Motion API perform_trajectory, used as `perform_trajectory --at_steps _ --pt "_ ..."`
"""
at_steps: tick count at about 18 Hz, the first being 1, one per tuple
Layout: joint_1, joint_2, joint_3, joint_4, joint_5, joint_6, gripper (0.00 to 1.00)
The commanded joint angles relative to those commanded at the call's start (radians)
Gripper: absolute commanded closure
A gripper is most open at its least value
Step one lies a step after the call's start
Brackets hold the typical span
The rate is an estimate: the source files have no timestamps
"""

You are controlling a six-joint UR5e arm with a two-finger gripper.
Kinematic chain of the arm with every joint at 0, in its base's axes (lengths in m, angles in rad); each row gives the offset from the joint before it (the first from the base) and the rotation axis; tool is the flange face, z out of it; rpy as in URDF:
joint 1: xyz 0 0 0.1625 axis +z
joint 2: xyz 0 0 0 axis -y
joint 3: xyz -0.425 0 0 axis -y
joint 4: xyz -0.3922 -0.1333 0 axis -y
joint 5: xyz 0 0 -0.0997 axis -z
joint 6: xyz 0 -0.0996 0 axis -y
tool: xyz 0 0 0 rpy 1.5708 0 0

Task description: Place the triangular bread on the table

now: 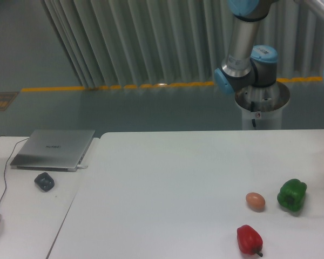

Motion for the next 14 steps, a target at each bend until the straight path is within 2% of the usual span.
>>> perform_trajectory --at_steps 4,14 --pt "0.025 -0.011 0.000 0.003 -0.003 0.046 0.00" --pt "0.031 -0.037 -0.011 0.002 -0.002 0.042 0.00"
